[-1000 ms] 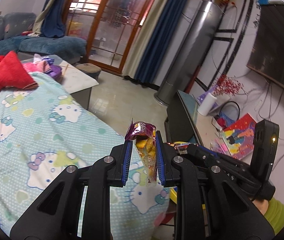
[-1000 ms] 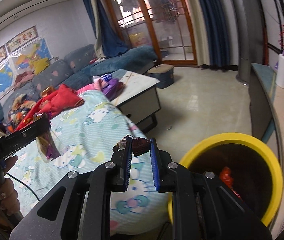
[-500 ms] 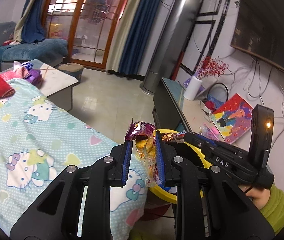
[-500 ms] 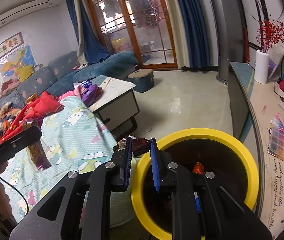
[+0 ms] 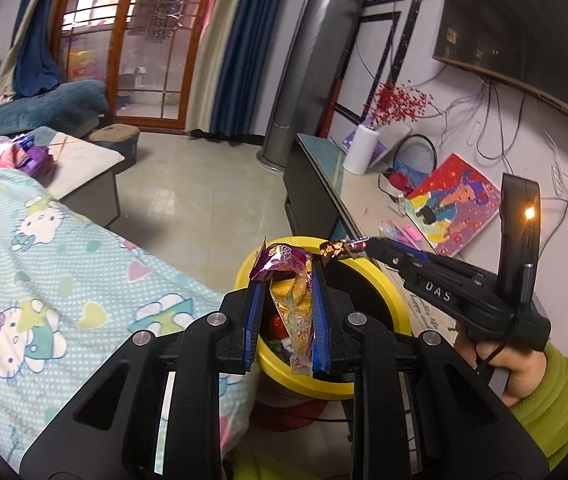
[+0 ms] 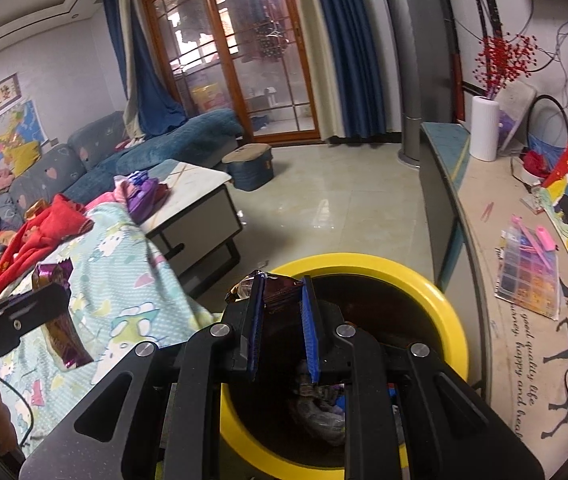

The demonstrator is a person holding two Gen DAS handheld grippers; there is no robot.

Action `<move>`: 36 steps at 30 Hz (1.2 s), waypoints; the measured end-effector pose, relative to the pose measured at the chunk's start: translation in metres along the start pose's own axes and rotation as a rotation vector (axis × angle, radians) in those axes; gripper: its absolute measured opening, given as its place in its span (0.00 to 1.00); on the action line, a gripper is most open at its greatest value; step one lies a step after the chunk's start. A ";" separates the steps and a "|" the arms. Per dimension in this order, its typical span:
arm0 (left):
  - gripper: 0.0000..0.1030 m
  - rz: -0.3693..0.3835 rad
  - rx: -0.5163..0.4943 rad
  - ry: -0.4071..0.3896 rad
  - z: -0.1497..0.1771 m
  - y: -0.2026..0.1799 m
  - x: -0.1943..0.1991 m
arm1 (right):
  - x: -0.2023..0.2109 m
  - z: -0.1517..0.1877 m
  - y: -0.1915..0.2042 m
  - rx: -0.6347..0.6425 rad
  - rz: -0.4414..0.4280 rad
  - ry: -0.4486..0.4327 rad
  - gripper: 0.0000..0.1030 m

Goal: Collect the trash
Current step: 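Carry the purple snack bar and chocolate bar over the yellow bin with both tools, then open both tools to drop the snack bars into the bin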

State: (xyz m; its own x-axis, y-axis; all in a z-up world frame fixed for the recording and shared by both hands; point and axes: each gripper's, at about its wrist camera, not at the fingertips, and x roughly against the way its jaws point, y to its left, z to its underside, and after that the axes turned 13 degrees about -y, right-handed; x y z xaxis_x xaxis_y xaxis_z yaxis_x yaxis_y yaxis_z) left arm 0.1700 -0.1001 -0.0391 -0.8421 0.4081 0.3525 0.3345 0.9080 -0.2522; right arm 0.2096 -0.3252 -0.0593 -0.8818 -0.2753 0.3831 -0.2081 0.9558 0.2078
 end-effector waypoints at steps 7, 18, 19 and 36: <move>0.16 0.029 -0.046 0.032 0.010 -0.021 -0.014 | 0.002 0.004 -0.019 -0.015 0.033 0.020 0.17; 0.17 0.060 -0.105 0.082 0.022 -0.044 -0.035 | -0.004 0.014 -0.039 -0.029 0.066 0.075 0.19; 0.17 0.063 -0.108 0.089 0.024 -0.045 -0.038 | -0.005 0.016 -0.041 -0.033 0.069 0.078 0.19; 0.23 0.091 -0.156 0.166 0.043 -0.064 -0.075 | -0.009 0.025 -0.063 -0.084 0.082 0.122 0.25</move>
State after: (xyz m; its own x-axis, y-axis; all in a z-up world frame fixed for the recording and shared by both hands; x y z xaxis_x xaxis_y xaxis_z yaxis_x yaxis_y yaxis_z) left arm 0.1937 -0.1926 -0.0883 -0.7287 0.4869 0.4815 0.4779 0.8652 -0.1517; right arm 0.2201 -0.3799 -0.0985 -0.8354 -0.2118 0.5071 -0.0967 0.9650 0.2438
